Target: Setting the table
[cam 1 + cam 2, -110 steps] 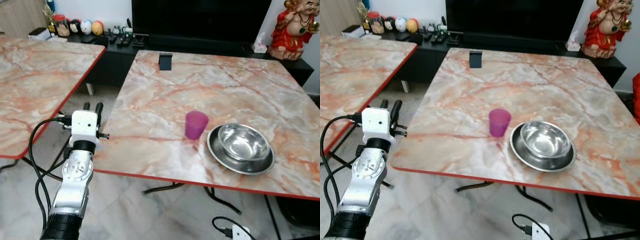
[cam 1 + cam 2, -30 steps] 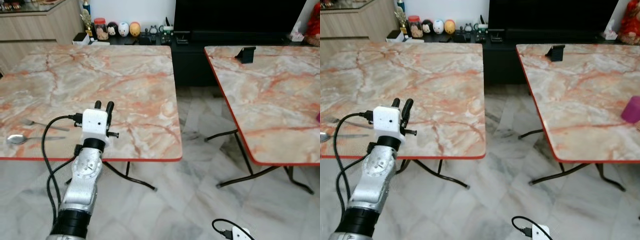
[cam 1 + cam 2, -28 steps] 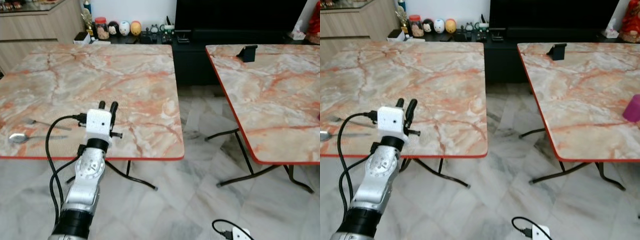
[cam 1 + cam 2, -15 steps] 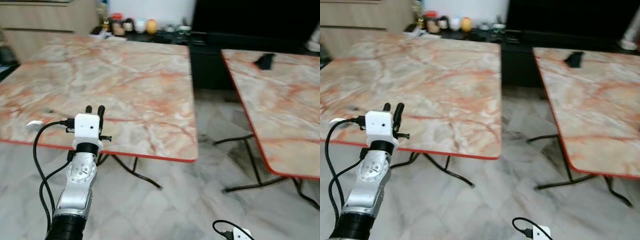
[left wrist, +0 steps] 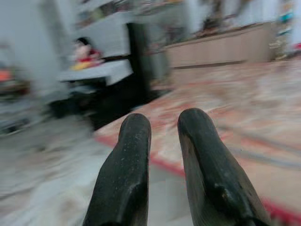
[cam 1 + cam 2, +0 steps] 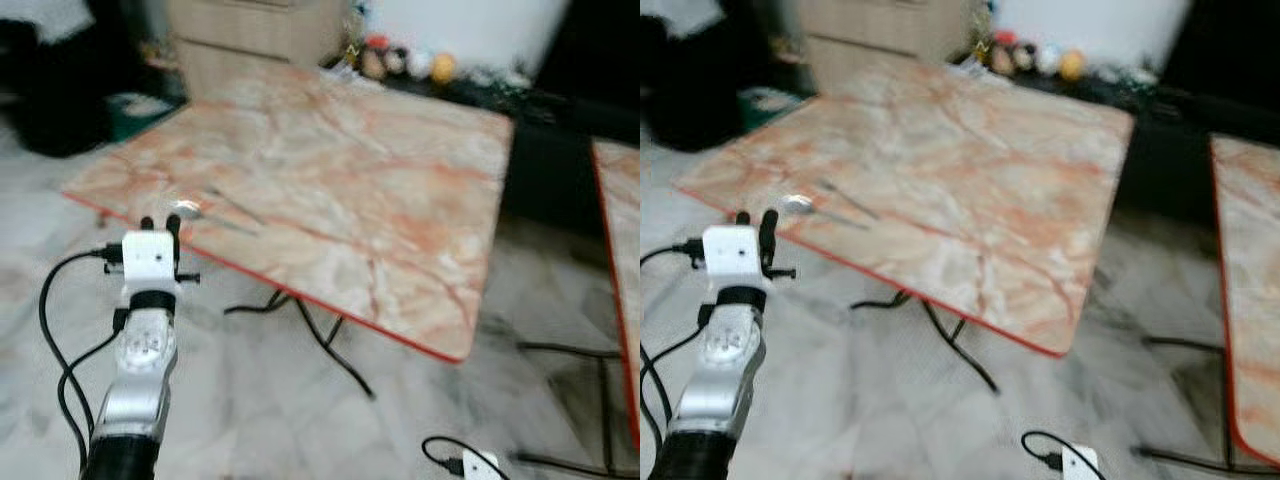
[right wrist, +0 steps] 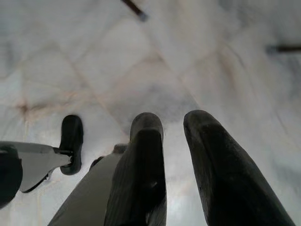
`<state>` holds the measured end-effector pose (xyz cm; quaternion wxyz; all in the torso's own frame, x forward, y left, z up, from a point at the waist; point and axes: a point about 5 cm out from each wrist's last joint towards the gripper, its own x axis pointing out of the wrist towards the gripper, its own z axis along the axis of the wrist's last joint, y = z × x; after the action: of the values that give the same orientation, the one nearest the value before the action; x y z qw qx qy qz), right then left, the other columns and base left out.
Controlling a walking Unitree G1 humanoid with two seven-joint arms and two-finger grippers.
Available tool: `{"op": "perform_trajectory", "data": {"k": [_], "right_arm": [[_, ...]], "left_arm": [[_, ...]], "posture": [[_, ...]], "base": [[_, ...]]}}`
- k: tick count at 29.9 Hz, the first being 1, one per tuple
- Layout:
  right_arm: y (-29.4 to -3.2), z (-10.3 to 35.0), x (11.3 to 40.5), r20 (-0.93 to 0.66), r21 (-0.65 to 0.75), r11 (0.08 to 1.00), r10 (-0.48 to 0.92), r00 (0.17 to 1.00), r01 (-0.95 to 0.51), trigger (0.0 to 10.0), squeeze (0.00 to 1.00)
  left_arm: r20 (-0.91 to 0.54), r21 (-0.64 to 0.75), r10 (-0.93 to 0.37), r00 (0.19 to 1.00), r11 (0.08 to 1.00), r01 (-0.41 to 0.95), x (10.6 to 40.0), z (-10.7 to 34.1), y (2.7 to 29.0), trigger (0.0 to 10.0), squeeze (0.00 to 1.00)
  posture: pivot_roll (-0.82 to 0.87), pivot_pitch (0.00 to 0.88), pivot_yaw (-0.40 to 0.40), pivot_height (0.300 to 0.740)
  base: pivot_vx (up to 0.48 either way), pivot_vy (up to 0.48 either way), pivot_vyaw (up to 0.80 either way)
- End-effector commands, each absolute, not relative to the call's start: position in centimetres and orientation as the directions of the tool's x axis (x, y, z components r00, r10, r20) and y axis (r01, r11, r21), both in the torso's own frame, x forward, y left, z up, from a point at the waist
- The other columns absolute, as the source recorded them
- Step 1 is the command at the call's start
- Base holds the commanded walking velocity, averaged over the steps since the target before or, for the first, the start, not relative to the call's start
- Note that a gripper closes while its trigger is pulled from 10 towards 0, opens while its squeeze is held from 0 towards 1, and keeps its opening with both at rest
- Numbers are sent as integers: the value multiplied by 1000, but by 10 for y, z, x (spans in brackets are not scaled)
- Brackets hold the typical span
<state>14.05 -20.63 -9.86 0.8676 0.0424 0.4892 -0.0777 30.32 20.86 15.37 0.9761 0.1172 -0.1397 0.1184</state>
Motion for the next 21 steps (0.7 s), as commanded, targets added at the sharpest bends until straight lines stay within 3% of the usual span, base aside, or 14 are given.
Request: {"op": "perform_trajectory", "data": {"k": [1, 14, 18, 21], "right_arm": [[-206, -100, 136, -862, 2, 984, -89, 499, 178, 10000, 0], [-206, -100, 137, -863, 1, 986, -85, 499, 169, 10000, 0], [-207, -100, 137, -863, -1, 986, -85, 499, 166, 10000, 0], [-207, -100, 137, -863, -2, 987, -83, 498, 162, 10000, 0]], "left_arm": [[311, 206, 220, 925, 934, -292, 301, 155, 213, 10000, 0], [257, 247, 406, 877, 850, -466, 287, 132, 257, 10000, 0], [157, 260, 502, 851, 810, -526, 279, 109, 274, 10000, 0], [-72, 276, 546, 835, 815, -509, 267, 62, 285, 10000, 0]], "posture": [[157, 0, -42, 727], [166, 0, -57, 727], [170, 0, -61, 727], [171, 0, -65, 727]], "base": [[0, 0, 800], [0, 0, 800], [0, 0, 800], [0, 0, 800]]}}
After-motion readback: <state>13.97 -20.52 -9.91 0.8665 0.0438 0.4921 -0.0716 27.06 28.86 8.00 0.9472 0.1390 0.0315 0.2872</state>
